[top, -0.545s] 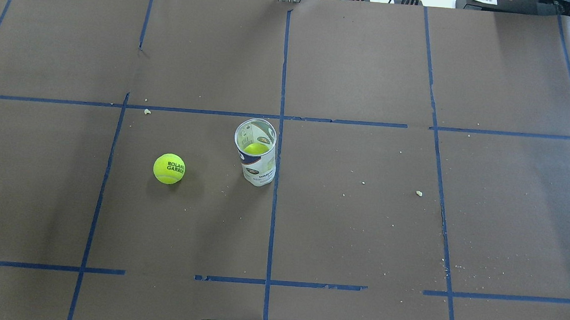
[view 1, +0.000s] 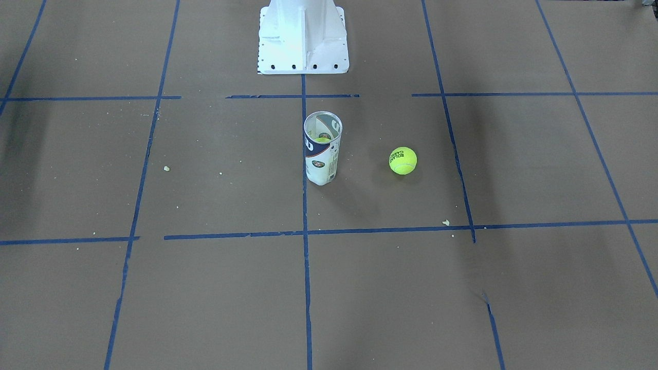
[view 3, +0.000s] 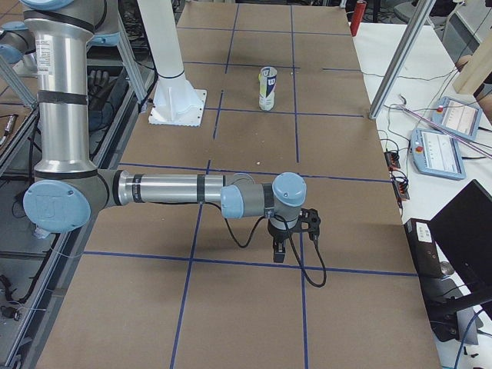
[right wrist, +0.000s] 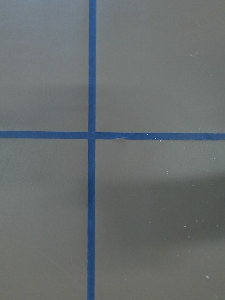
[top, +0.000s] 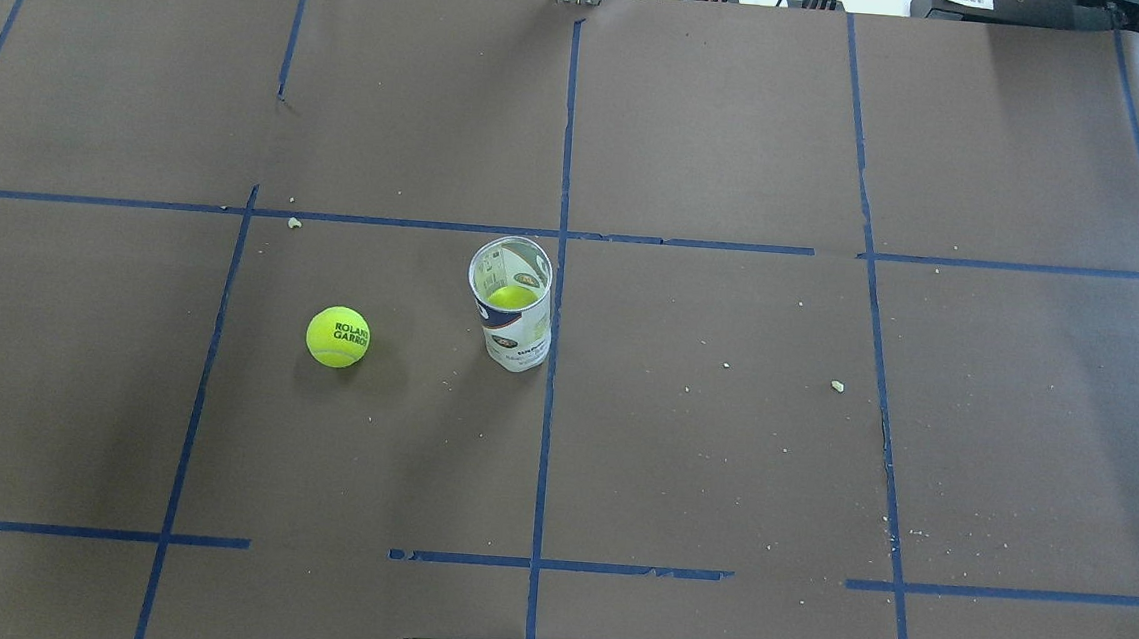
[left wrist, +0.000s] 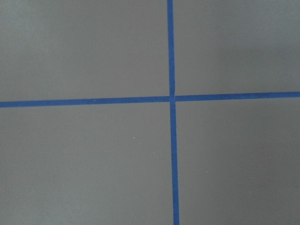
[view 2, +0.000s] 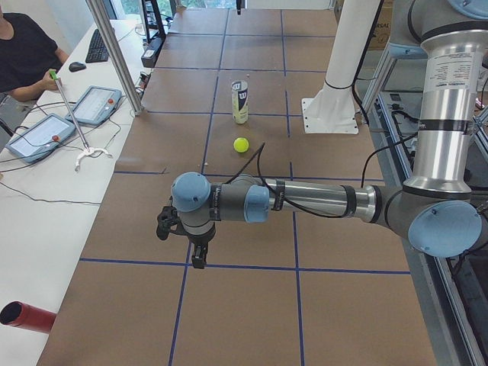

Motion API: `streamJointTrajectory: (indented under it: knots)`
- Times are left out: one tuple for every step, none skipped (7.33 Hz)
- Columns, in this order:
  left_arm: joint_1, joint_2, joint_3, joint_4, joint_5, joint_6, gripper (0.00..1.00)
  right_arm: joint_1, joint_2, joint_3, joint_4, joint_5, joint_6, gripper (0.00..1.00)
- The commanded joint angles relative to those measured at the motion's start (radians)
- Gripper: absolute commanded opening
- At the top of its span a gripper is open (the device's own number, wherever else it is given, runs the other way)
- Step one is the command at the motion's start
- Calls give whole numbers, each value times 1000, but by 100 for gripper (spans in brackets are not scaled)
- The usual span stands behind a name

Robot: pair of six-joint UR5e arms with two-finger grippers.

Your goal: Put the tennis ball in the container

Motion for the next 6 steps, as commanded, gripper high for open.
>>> streamJointTrajectory:
  knots:
    - [8, -61, -54, -49, -28, -10, 100, -2, 0, -1, 0, 0, 0, 100]
    - [13, -75, -127, -57, -31, -87, 100, 0, 0, 0, 0, 0, 0, 100]
    - [98, -83, -234, -57, -27, -240, 100, 0, 0, 0, 0, 0, 0, 100]
    - [209, -102, -306, -56, -19, -382, 100, -2, 0, 0, 0, 0, 0, 100]
    - [271, -156, -322, -57, -19, -489, 100, 0, 0, 0, 0, 0, 0, 100]
    - [343, -190, -327, -56, -17, -569, 100, -2, 0, 0, 0, 0, 0, 100]
